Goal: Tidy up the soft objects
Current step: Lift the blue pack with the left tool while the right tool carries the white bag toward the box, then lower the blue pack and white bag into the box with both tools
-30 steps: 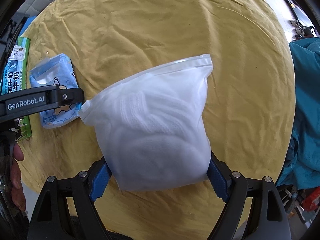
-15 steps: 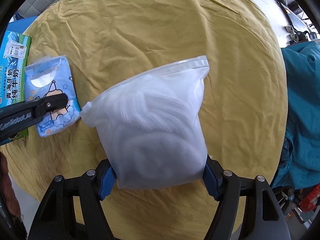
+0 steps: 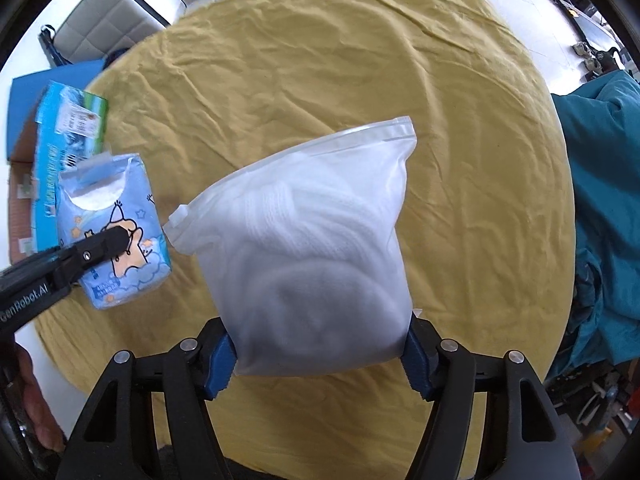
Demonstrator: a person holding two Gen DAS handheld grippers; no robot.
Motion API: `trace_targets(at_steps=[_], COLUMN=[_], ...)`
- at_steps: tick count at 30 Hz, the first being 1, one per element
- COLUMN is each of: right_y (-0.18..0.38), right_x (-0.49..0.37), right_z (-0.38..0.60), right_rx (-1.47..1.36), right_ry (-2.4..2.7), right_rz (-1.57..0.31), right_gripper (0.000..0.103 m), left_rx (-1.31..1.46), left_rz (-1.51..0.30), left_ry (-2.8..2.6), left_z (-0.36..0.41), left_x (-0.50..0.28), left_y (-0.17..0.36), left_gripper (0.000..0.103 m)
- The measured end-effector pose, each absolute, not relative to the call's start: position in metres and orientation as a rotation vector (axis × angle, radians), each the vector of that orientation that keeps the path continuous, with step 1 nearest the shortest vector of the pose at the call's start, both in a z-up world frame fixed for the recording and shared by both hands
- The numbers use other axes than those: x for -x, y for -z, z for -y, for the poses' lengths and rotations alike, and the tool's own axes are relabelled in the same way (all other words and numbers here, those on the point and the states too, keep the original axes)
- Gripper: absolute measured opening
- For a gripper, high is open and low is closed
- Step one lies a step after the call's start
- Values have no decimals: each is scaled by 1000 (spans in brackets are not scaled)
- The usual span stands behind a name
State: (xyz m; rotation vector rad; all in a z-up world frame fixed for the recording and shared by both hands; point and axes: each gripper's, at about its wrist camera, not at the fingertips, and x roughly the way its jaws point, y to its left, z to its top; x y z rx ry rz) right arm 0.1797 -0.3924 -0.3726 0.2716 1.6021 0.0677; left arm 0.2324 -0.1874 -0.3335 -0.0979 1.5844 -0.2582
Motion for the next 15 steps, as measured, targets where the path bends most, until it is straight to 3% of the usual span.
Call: trace_targets(at_steps=[15], right_y=[263], right_x=[-187], right_z=[287], right_rx=[-248], right_ry=[-84], right_rz=[-1455], right_gripper=[71], left_rx=[67], left_rz=[-1352], left_ry=[183], left_z=[63], left_x=[-203], left_y=[212], left_gripper=[17])
